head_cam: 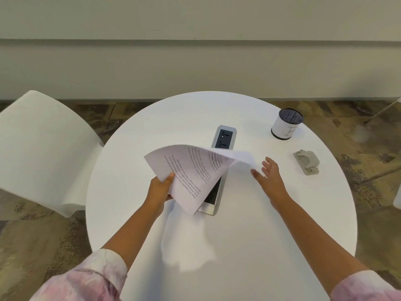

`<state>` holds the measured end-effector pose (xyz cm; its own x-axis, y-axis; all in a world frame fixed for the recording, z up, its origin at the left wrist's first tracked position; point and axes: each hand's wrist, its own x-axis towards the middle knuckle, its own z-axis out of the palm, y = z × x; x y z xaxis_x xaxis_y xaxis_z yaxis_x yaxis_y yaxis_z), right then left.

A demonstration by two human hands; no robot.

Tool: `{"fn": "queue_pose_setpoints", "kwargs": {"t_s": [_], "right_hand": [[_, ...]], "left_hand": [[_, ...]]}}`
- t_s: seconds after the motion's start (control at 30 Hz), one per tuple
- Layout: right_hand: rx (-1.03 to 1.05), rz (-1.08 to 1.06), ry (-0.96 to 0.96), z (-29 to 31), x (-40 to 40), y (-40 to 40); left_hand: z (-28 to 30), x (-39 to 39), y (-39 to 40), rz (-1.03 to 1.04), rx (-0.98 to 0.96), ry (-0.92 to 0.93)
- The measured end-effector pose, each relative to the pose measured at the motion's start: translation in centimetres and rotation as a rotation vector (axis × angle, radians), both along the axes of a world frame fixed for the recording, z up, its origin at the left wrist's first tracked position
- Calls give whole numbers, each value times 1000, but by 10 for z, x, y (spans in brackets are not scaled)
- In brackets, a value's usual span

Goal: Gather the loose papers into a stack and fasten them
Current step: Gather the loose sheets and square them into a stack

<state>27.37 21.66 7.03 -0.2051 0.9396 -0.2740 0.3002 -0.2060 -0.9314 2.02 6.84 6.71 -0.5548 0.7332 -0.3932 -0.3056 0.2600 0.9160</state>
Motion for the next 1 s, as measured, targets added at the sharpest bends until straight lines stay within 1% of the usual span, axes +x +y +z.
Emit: {"fn": "queue_pose_setpoints", "kwargs": {"t_s": [0.07,0.1,0.2,0.27,0.37,0.47,0.53,0.6,0.7,0.73,0.8,0.87,1.0], "right_hand": [[-128,-21,19,-2,-6,-6],[-234,-14,65,-3,-9,-10],[-573,50,322,-6,-22,-19],[-642,121,446,-5,-29,-22],[-555,161,525,0,-41,-23],[-441,60,484,6,-46,-21],[-395,35,417,10,-44,-19],[-333,54,307,13,-41,-19],[-236,89,191,17,-31,-16],[-203,111,154,19,-27,-15],[-148,166,91,21,-21,-12],[-94,211,35,24,-18,-10],[2,205,-7,37,-19,-7]], "left_hand": [[-1,4,-1,17,14,-75],[-1,7,-1,21,20,-111],[0,17,0,58,56,-224],[0,25,0,82,82,-300],[0,36,-1,53,106,-345],[-2,41,-4,26,129,-372],[-2,40,-4,9,152,-377],[-1,33,-3,19,176,-397],[3,13,-2,114,217,-512],[4,4,-2,132,211,-508],[6,-8,-2,79,156,-411],[9,-13,1,-53,66,-248],[27,-20,18,-246,-83,47]]}}
